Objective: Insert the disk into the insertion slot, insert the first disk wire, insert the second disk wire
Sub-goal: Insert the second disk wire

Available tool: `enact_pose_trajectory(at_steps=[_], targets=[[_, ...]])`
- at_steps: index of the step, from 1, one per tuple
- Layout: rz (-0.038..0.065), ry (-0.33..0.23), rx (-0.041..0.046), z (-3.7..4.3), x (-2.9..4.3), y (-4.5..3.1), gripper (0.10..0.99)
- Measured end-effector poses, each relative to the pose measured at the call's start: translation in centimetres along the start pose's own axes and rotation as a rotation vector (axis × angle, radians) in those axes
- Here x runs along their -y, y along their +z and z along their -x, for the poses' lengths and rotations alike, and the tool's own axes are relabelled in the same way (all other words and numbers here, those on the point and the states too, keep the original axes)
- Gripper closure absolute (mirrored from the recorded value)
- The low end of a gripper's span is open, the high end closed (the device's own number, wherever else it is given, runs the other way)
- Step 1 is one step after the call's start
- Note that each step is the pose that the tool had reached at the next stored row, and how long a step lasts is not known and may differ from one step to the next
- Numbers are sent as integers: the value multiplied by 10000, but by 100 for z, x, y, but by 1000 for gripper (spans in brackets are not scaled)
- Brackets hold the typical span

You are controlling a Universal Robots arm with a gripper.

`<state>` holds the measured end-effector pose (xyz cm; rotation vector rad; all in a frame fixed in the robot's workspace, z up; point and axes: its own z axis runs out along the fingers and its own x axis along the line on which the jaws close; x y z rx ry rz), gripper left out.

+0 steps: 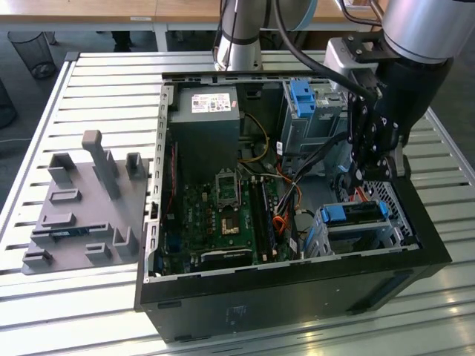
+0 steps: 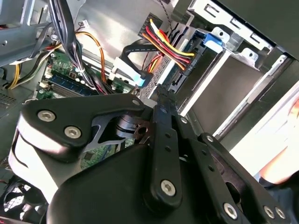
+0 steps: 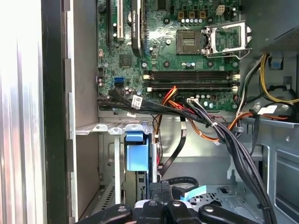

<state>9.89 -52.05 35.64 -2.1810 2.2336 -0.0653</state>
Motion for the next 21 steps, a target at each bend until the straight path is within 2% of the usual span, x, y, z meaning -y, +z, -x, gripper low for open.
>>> enact_pose_trajectory(at_steps=[6, 12, 16, 17, 18, 19, 20, 21], targets=[[55, -2, -1, 16, 1, -27, 980], [223, -5, -19, 41, 5, -32, 980], [260, -6, -21, 69, 10, -33, 980], [262, -7, -22, 78, 13, -33, 973], [263, -6, -21, 89, 14, -32, 918], [263, -5, -21, 101, 14, -32, 918], [263, -5, -21, 112, 15, -32, 847], [263, -5, -20, 123, 15, -31, 847]])
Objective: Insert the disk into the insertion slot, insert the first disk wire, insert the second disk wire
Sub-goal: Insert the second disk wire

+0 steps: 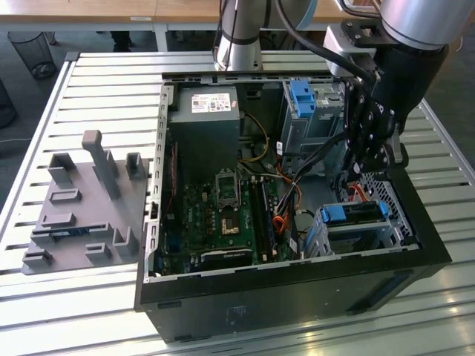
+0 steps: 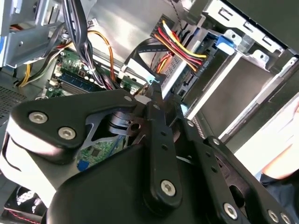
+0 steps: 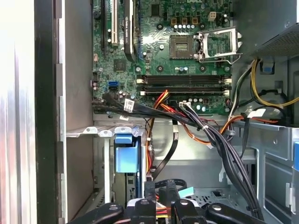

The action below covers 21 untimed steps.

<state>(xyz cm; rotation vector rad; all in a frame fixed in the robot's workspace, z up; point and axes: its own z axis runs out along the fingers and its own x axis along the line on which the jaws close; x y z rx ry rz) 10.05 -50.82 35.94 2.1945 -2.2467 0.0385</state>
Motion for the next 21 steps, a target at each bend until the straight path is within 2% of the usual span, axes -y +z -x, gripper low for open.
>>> enact_pose_trajectory(at_steps=[6, 21], targets=[[0, 0, -8, 40, 2, 13, 847], [1, -1, -25, 47, 4, 85, 847]])
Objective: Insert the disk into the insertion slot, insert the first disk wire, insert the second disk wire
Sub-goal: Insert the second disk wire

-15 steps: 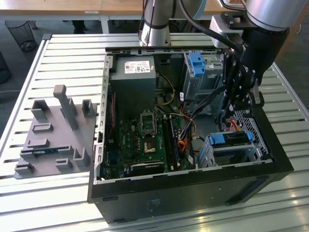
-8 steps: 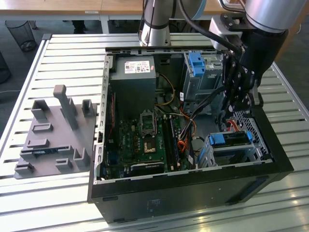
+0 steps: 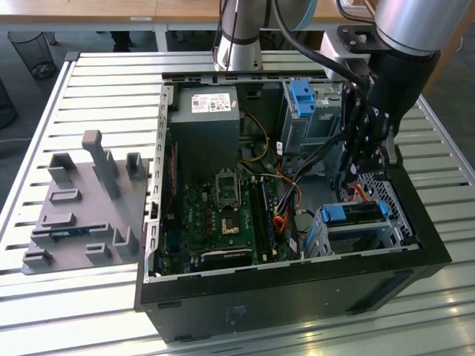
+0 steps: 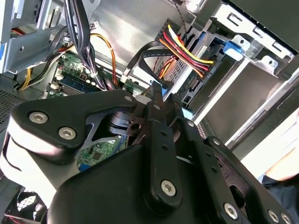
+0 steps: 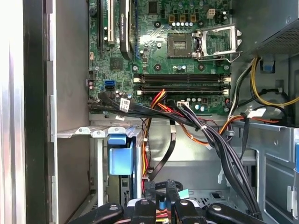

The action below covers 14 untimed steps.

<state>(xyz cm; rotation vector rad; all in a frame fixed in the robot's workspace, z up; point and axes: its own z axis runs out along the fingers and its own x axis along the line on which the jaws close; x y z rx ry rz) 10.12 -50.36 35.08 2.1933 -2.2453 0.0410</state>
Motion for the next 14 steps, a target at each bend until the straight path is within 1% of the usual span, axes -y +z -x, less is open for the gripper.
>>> enact_pose_trajectory(at_steps=[1, 2, 7, 13, 14], targets=[[-1, 0, -13, 0, 0, 5, 847], [-1, -1, -46, 0, 0, 11, 847], [-6, -4, -238, 1, 0, 37, 847], [-11, -8, -444, 2, 0, 61, 847], [-12, -8, -478, 3, 0, 65, 863]])
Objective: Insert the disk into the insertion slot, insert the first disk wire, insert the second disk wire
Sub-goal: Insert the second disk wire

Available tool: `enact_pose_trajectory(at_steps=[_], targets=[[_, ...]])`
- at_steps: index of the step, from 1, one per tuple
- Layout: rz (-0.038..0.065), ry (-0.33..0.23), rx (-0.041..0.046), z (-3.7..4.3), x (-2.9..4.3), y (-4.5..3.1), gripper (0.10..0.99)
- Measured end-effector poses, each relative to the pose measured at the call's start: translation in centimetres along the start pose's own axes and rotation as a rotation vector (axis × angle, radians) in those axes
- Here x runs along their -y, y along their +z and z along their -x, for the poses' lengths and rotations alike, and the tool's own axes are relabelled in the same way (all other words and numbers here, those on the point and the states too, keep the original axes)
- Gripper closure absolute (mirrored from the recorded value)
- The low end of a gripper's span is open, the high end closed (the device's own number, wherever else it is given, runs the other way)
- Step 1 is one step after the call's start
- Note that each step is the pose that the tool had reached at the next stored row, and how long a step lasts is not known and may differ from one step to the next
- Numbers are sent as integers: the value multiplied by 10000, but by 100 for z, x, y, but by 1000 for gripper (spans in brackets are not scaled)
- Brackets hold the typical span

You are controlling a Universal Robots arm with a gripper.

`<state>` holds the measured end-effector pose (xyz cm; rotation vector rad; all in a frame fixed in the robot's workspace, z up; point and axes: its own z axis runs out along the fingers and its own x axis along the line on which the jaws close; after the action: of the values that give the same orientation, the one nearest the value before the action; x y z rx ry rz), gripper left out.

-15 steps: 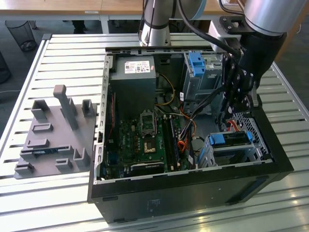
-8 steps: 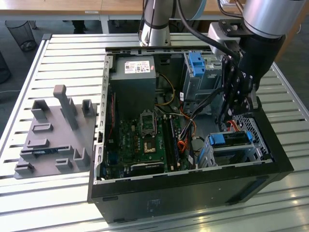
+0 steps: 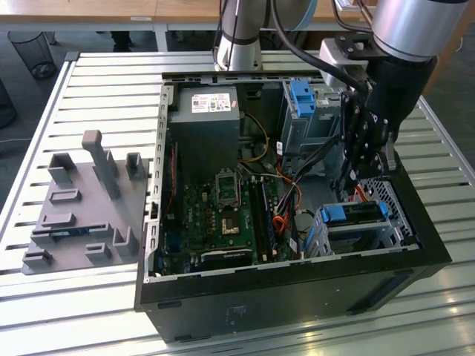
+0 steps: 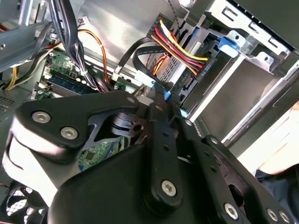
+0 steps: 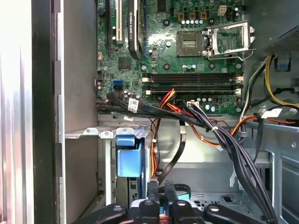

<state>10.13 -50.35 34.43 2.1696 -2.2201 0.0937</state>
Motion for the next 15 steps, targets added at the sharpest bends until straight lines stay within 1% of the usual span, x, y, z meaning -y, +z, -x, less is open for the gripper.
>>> enact_pose_trajectory(at_steps=[1, 3, 6, 8, 10, 12, 13, 15], targets=[[-1, 0, -31, 1, 0, 4, 929], [-2, -2, -97, 2, 0, 12, 941], [-5, -4, -226, 4, 0, 21, 941], [-7, -4, -322, 6, 1, 26, 941], [-10, -5, -451, 7, 3, 30, 929], [-11, -6, -481, 9, 8, 36, 929], [-11, -6, -486, 9, 10, 39, 867], [-12, -6, -495, 10, 14, 44, 867]])
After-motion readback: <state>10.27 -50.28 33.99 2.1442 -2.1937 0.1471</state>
